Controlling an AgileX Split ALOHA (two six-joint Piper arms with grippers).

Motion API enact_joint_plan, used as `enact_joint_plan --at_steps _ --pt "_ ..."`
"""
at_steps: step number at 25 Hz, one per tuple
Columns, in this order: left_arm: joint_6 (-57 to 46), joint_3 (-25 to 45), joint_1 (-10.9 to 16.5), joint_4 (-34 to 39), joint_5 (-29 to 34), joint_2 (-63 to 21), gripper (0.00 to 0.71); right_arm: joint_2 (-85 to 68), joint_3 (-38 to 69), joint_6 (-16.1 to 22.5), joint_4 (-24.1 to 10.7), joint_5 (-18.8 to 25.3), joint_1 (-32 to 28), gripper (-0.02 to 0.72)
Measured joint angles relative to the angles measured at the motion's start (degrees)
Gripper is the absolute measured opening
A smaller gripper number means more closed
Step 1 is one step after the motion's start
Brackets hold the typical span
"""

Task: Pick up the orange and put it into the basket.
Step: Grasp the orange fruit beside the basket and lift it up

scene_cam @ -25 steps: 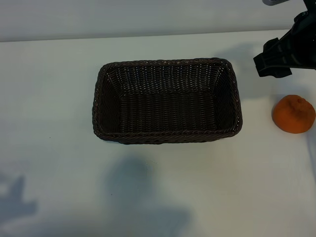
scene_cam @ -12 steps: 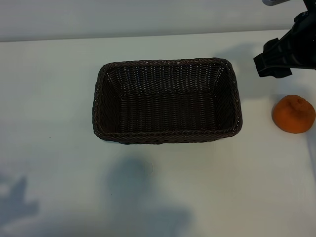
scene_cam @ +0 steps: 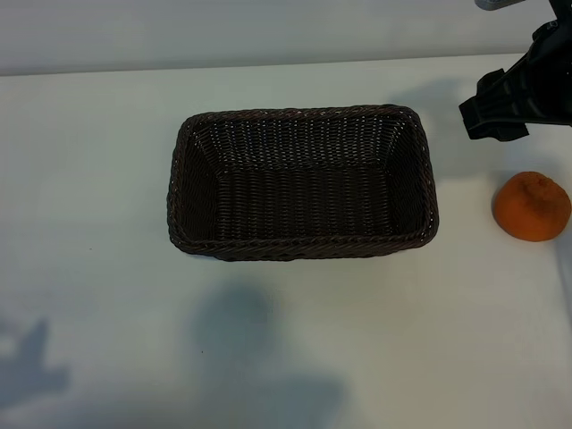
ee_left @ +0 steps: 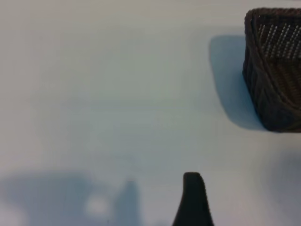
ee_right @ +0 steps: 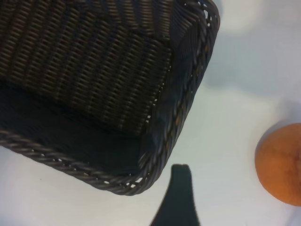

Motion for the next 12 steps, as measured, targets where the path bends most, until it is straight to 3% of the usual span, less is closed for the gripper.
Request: enact_joint_plan --at_steps 4,12 --pt "0.0 -0.1 0.0 -0.1 0.1 -5.2 0.552 0.0 0.0 0.0 0.0 0.0 0.0 0.595" --pt "2.4 -0.1 0.0 0.0 0.2 -5.7 0.552 0.0 0.0 0.0 0.0 0.1 0.0 0.595"
